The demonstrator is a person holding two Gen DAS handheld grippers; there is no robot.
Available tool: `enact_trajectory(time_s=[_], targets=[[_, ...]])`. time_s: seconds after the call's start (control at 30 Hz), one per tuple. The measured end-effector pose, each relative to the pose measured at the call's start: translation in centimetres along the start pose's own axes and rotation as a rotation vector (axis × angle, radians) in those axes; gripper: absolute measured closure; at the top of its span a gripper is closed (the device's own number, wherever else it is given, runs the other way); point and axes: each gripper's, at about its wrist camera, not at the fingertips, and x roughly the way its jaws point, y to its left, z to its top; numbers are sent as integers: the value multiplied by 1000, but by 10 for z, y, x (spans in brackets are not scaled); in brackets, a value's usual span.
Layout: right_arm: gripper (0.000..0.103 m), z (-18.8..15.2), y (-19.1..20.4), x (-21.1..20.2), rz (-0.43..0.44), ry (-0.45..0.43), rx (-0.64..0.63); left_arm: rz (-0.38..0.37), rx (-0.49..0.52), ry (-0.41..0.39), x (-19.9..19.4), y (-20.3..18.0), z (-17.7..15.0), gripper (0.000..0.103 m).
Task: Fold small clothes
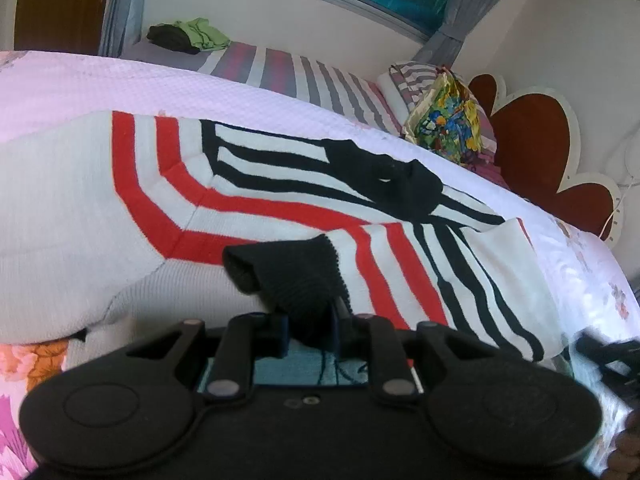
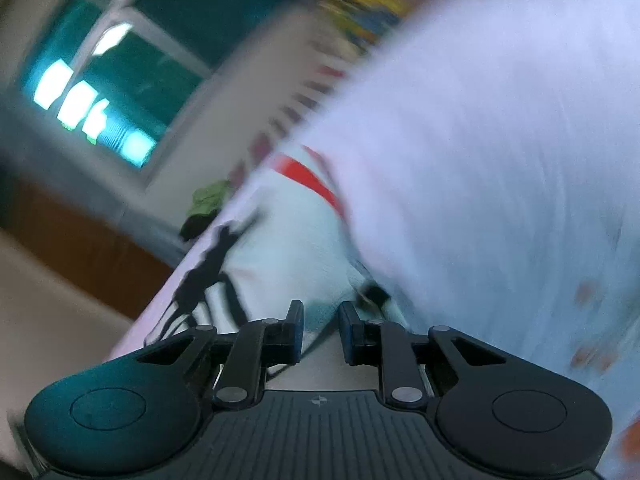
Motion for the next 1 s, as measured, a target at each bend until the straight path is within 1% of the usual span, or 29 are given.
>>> enact_trajectory(time_s=[0.03,0.1,0.13,0.17,0.2,0.27,0.33,0.37,0.4,0.47,0.5,0.53,0.57,0.6,0.67,0.77,0.8,0.83,0.9,0.93,1.0], targets=[[82,3,6,-4,-16,-6,-47,2,4,0,1,0,-1,85],[82,11,13,3,-89,6,-166,6,0,-4,3,0,-1,84],[82,13,13,13,-138,31,-214,12,-1,-8,3,-1,-2,84],[82,14,10,28,-169,90,-237,17,-1,-10,3,-2,-3,84],[82,14,4,42,-175,149,-241,22,-1,-13,3,-3,-3,84],[82,11,-1,54,-157,157,-265,32,-2,-17,3,-5,-4,85],[83,11,-7,60,-148,188,-281,35,-4,-42,-1,-7,-4,85],[83,13,-10,57,-134,193,-273,40,-4,-64,-4,-9,-6,85],[83,16,-9,55,-135,190,-289,51,0,-70,-5,-10,-7,85],[82,29,-1,42,-126,75,-336,72,12,-53,0,-12,-10,85],[75,41,-1,43,-98,31,-333,75,16,-58,1,-12,-10,85],[50,55,-4,54,-76,29,-300,77,18,-60,1,-13,-11,85],[42,64,-10,65,-56,44,-264,77,15,-61,1,-13,-10,84],[41,72,-15,79,-27,64,-228,76,9,-64,1,-12,-11,84],[41,82,-26,106,-8,97,-167,72,-1,-69,0,-11,-11,84],[42,87,-36,129,27,141,-116,70,-7,-77,-1,-10,-13,84],[55,87,-38,133,36,159,-106,69,-10,-80,-1,-10,-13,84],[77,86,-40,136,47,177,-100,69,-11,-80,-1,-10,-14,84],[90,91,-42,128,47,161,-118,68,-19,-89,-3,-11,-14,86],[93,92,-41,121,28,138,-128,69,-23,-103,-6,-12,-15,86],[94,93,-36,116,-7,94,-160,101,11,-114,-7,-18,-16,86]])
